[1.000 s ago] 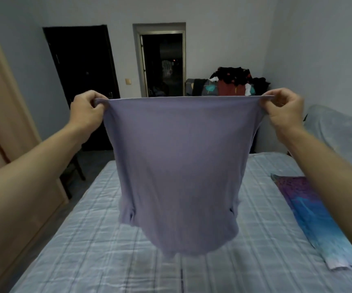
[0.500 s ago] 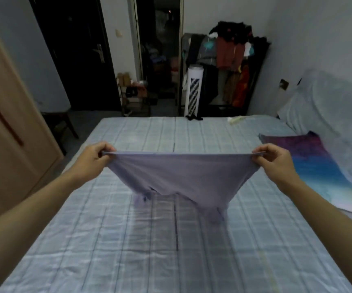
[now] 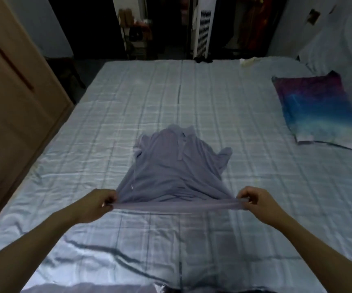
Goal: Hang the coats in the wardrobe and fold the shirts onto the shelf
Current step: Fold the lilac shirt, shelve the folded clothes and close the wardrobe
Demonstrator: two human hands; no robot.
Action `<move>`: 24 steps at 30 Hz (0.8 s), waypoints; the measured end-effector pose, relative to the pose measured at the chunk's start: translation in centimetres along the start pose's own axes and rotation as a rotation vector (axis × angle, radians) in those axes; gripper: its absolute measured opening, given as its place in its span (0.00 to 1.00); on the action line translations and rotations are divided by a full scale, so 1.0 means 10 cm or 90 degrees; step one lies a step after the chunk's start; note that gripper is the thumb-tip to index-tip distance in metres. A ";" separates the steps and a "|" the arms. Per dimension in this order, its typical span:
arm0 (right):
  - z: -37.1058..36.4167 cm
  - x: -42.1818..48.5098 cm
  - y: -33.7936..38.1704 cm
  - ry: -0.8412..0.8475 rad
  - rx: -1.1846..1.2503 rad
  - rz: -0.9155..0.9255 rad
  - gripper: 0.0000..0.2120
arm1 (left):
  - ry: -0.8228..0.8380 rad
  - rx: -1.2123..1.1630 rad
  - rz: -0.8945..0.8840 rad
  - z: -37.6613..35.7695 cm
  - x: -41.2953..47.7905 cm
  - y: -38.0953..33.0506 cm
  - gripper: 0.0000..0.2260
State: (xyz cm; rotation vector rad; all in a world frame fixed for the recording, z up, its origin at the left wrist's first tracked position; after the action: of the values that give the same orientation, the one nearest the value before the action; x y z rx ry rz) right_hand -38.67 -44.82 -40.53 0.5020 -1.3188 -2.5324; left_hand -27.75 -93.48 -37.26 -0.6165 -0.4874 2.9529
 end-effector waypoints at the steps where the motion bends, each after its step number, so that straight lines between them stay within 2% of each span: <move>1: -0.10 -0.13 -0.11 0.025 -0.040 0.001 0.12 | 0.030 0.023 0.002 -0.19 -0.06 0.02 0.07; 6: -0.60 -0.63 -0.70 0.168 -0.164 -0.035 0.08 | 0.102 0.064 0.038 -1.07 -0.24 0.14 0.07; 9: -0.89 -0.74 -0.91 0.297 -0.233 -0.060 0.07 | 0.244 0.135 0.055 -1.49 -0.30 0.24 0.06; 11: -1.06 -0.72 -0.99 0.342 -0.266 -0.089 0.06 | 0.298 0.136 0.055 -1.65 -0.27 0.31 0.05; 13: -1.21 -0.61 -1.05 0.273 -0.246 -0.123 0.04 | 0.253 0.101 0.075 -1.71 -0.16 0.36 0.04; 16: -1.43 -0.40 -1.09 0.104 -0.195 -0.161 0.06 | 0.119 0.032 0.096 -1.72 0.07 0.42 0.01; 18: -1.59 -0.28 -1.08 0.025 -0.164 -0.155 0.07 | 0.053 -0.026 0.095 -1.76 0.23 0.41 0.03; 21: -1.83 -0.08 -1.09 -0.017 -0.135 -0.098 0.06 | -0.002 -0.107 0.099 -1.91 0.50 0.33 0.05; 24: -2.08 0.11 -1.14 -0.029 -0.136 -0.061 0.10 | -0.004 -0.154 0.088 -2.19 0.71 0.22 0.10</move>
State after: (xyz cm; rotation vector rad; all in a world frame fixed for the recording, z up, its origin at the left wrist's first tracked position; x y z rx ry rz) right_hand -31.83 -54.20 -61.22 0.4758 -1.0440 -2.7367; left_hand -25.48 -88.16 -59.64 -0.6893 -0.8458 3.0508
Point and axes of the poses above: each hand's wrist, its own x-axis towards the middle knuckle, its own z-axis out of the back of the hand, y = z × x, the point moved 1 cm from there along x, towards the middle knuckle, and after that the axes turned 4 degrees about x, right-handed, at the moved point
